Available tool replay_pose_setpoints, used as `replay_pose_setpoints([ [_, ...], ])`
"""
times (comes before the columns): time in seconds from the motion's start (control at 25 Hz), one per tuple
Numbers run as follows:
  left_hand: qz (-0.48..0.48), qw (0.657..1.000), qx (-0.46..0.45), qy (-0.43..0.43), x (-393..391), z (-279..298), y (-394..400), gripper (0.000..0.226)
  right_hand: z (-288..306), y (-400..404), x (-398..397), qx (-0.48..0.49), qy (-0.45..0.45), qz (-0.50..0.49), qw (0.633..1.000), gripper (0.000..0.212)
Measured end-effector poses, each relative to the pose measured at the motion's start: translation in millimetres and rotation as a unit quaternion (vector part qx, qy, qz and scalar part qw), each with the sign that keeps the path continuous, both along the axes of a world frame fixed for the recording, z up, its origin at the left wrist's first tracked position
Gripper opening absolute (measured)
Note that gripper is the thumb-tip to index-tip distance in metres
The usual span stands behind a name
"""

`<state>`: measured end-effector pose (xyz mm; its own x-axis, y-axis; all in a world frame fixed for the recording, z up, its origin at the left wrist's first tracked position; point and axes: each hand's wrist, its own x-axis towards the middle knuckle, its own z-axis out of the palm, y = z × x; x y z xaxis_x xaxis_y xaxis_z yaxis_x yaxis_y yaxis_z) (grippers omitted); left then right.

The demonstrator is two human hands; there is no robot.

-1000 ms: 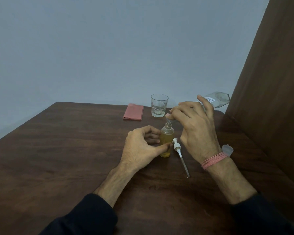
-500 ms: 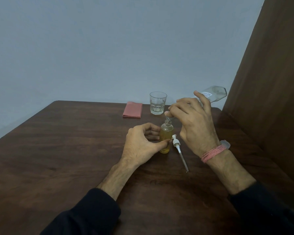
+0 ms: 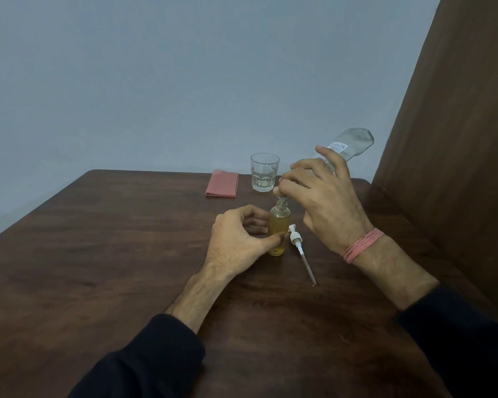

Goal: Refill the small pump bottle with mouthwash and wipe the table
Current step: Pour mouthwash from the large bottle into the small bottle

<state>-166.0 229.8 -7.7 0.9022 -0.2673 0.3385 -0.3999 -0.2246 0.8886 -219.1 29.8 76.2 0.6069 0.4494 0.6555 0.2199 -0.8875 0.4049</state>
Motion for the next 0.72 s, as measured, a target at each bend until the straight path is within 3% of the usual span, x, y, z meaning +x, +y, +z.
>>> replay_pose_setpoints([
  [0.72,0.0,1.0,0.011,0.001,1.1,1.2,1.0,0.042,17.7,3.5,-1.1,-0.089,0.019,0.012,0.996,0.039],
])
